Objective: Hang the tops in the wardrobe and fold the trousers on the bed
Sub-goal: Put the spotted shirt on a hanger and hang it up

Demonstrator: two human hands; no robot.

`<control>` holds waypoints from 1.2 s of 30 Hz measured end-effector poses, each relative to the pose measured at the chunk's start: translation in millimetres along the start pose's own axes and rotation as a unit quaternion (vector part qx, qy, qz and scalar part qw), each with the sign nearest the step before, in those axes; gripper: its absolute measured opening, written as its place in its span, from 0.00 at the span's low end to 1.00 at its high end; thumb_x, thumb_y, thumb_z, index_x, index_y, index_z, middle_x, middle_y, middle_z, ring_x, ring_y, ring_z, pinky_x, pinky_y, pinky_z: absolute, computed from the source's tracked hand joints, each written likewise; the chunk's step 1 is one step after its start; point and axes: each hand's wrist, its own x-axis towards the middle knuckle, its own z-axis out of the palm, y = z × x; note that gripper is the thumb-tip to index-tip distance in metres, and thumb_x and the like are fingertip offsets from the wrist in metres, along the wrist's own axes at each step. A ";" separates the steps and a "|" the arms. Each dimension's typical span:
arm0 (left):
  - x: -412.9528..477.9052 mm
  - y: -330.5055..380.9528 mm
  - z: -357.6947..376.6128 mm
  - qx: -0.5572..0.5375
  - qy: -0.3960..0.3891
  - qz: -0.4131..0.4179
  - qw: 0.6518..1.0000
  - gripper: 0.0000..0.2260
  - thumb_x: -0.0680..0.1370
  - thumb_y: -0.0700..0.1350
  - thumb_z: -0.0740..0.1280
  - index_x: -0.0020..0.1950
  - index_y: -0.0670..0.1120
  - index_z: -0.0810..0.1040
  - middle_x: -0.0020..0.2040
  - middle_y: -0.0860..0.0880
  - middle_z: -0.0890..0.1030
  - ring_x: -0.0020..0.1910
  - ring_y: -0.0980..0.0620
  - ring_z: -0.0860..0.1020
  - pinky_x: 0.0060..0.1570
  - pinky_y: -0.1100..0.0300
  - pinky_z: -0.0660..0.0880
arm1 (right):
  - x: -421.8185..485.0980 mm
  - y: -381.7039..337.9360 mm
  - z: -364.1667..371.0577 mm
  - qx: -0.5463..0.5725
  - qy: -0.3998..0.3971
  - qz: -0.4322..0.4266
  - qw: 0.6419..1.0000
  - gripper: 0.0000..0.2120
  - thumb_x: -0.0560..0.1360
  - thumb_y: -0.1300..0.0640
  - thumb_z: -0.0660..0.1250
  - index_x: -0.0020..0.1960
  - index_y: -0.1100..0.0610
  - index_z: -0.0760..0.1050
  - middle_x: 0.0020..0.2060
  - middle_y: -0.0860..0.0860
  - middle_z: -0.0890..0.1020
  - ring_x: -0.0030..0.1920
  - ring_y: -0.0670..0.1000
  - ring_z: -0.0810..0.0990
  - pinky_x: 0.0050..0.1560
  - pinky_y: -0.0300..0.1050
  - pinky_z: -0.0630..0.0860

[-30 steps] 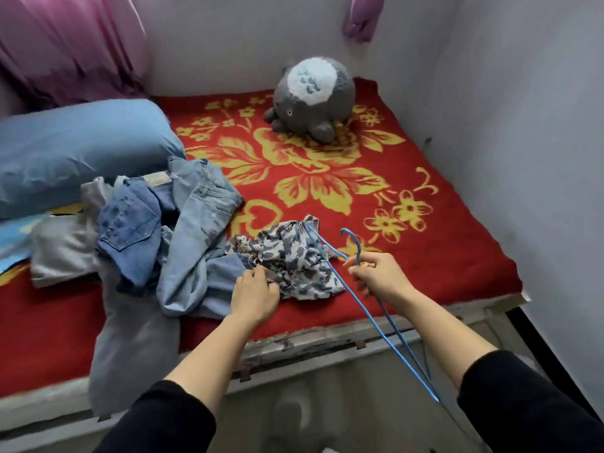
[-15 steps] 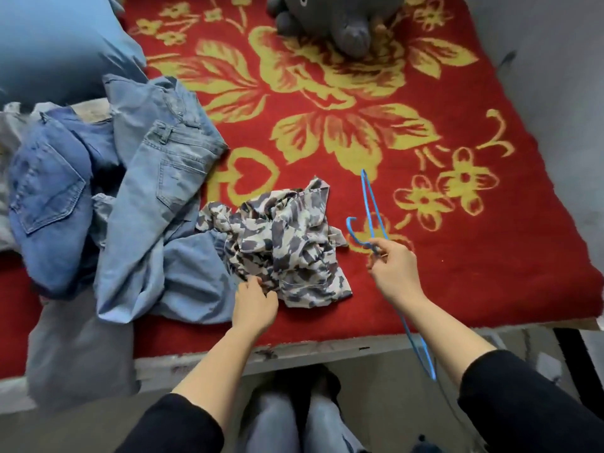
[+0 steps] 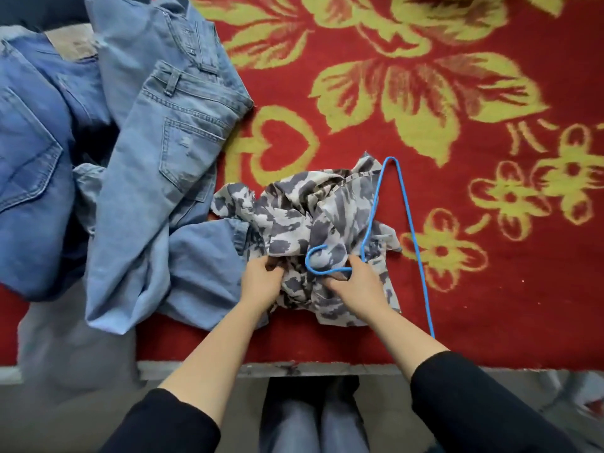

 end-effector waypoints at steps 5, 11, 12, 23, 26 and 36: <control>-19.3 21.0 -39.6 -0.266 -0.065 -0.020 0.961 0.07 0.80 0.35 0.60 0.45 0.40 0.77 0.38 0.46 0.78 0.39 0.52 0.76 0.43 0.59 0.77 | -2.1 -13.2 -34.5 0.046 0.081 0.003 0.996 0.08 0.73 0.65 0.62 0.35 0.61 0.69 0.32 0.55 0.73 0.37 0.57 0.71 0.34 0.48 0.61; -56.5 54.0 -89.3 -0.448 -0.083 -0.099 0.885 0.10 0.77 0.38 0.57 0.43 0.40 0.77 0.32 0.46 0.80 0.29 0.51 0.77 0.32 0.61 0.73 | -38.5 -39.1 -122.4 0.180 0.202 0.028 0.962 0.13 0.72 0.58 0.62 0.32 0.65 0.72 0.28 0.56 0.70 0.32 0.52 0.66 0.33 0.48 0.61; -66.4 60.4 -91.8 -0.425 -0.096 -0.103 0.894 0.10 0.77 0.39 0.58 0.44 0.40 0.78 0.34 0.45 0.79 0.29 0.52 0.78 0.30 0.62 0.73 | -46.4 -43.8 -133.0 0.197 0.207 0.026 0.958 0.13 0.70 0.56 0.63 0.31 0.64 0.74 0.27 0.54 0.72 0.31 0.52 0.67 0.33 0.48 0.61; -88.8 66.0 -67.5 0.280 -0.067 0.063 0.956 0.25 0.73 0.49 0.65 0.68 0.42 0.64 0.68 0.39 0.65 0.67 0.40 0.64 0.63 0.49 0.66 | -96.1 -48.7 -162.0 0.050 0.165 -0.026 0.985 0.21 0.67 0.48 0.65 0.28 0.65 0.70 0.24 0.58 0.70 0.28 0.52 0.67 0.31 0.47 0.63; -69.3 76.5 -39.8 0.280 -0.028 0.159 0.946 0.29 0.76 0.45 0.65 0.75 0.46 0.57 0.75 0.43 0.58 0.73 0.43 0.56 0.69 0.48 0.61 | -84.0 -32.6 -141.1 0.000 0.159 0.009 0.987 0.19 0.72 0.52 0.69 0.26 0.59 0.70 0.22 0.52 0.69 0.30 0.53 0.69 0.31 0.46 0.64; -48.3 63.4 -6.4 0.208 -0.078 0.212 0.952 0.06 0.79 0.47 0.64 0.47 0.46 0.77 0.42 0.49 0.81 0.47 0.49 0.78 0.57 0.55 0.69 | -75.3 -10.7 -96.8 0.077 0.137 -0.028 0.987 0.18 0.76 0.55 0.66 0.32 0.66 0.78 0.20 0.52 0.68 0.23 0.45 0.65 0.31 0.44 0.63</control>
